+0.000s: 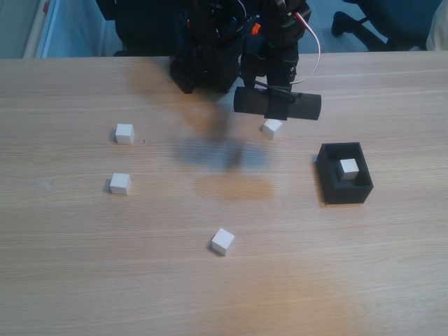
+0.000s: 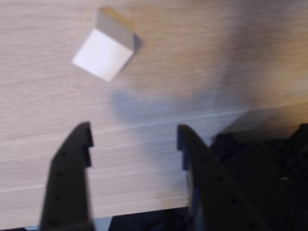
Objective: Pick blocks and place them in the box.
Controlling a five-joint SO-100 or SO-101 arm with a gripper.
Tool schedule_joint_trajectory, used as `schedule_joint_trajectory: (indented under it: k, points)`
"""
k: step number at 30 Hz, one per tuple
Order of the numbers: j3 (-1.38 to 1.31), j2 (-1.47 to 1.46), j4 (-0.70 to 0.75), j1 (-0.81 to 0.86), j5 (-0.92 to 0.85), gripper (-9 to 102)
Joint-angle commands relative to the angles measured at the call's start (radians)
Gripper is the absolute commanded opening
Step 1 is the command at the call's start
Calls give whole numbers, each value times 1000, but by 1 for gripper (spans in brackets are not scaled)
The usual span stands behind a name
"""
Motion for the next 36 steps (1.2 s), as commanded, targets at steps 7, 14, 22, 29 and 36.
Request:
schedule_joint_trajectory:
  k: [7,14,22,29,36]
  points:
    - [63,18,-140,46,115,21]
    - [37,-20,-225,94,256,20]
    - [57,-51,-264,92,356,20]
    - [58,-71,-290,66,456,19]
    - [60,-104,-270,61,508,12]
